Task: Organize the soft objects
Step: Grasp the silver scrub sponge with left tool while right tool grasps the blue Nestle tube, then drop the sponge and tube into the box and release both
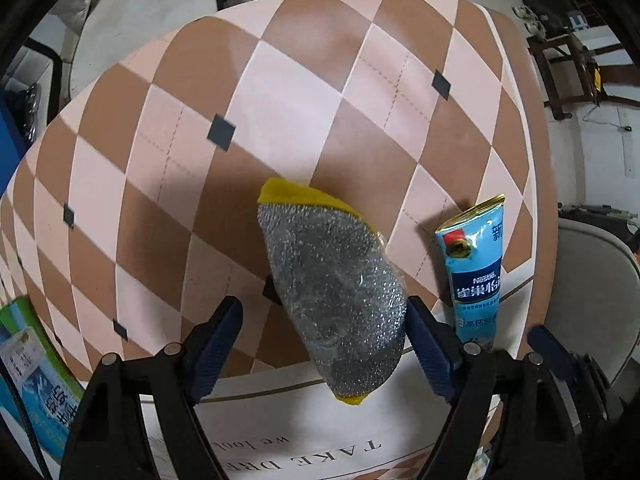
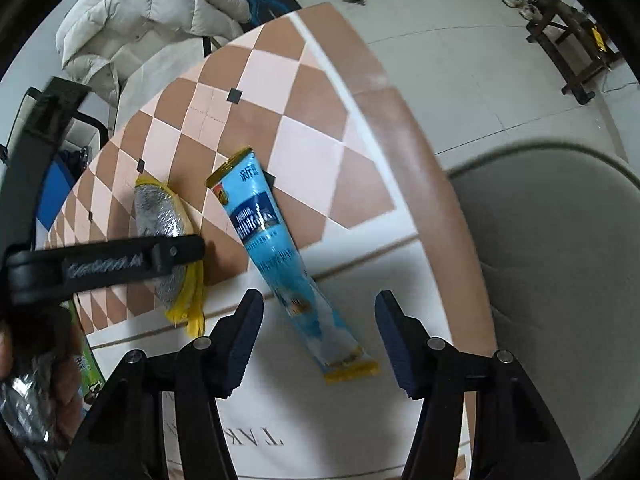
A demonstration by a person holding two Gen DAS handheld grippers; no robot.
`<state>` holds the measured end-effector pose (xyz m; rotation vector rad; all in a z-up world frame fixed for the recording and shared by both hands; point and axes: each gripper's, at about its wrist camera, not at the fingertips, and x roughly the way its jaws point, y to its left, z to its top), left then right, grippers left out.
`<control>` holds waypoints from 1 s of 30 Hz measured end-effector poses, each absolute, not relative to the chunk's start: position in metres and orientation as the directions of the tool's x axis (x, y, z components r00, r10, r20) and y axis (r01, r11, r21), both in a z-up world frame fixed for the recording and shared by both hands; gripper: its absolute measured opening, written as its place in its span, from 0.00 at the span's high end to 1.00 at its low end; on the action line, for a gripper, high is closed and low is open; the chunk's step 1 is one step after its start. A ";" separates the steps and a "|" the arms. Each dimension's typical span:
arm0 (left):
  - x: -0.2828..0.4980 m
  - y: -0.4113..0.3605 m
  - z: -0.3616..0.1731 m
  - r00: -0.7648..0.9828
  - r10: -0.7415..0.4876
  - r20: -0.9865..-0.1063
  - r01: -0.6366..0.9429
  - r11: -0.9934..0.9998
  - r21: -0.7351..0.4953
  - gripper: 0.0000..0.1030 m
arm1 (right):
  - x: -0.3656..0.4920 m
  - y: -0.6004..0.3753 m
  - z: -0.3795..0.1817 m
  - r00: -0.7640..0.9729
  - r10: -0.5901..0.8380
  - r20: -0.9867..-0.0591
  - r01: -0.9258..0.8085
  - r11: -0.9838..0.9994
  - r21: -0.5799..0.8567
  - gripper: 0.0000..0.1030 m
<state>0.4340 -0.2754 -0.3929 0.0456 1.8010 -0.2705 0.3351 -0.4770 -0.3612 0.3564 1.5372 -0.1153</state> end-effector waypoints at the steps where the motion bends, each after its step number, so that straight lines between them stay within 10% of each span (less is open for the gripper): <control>1: 0.436 -0.276 -0.393 -0.249 -0.110 -0.962 0.183 0.970 -0.158 0.22 | 0.339 -0.475 -0.365 0.034 0.150 -0.988 0.289 0.945 0.154 0.41; 6: 0.443 -0.293 -0.395 -0.242 -0.071 -0.968 0.216 0.968 -0.125 0.25 | 0.357 -0.462 -0.385 -0.010 0.163 -0.987 0.256 0.954 0.155 0.41; 9: 0.441 -0.303 -0.389 -0.198 -0.001 -0.980 0.265 0.963 -0.055 0.46 | 0.365 -0.455 -0.397 -0.043 0.167 -0.985 0.241 0.959 0.152 0.41; 16: 0.422 -0.298 -0.369 -0.164 -0.021 -0.986 0.250 0.966 -0.062 0.47 | 0.360 -0.443 -0.395 -0.063 0.128 -0.990 0.241 0.964 0.110 0.83; 30: 0.334 -0.120 -0.220 0.068 -0.174 -0.982 0.156 0.974 -0.162 0.47 | 0.292 -0.317 -0.285 0.086 0.310 -0.947 0.145 0.937 0.319 0.84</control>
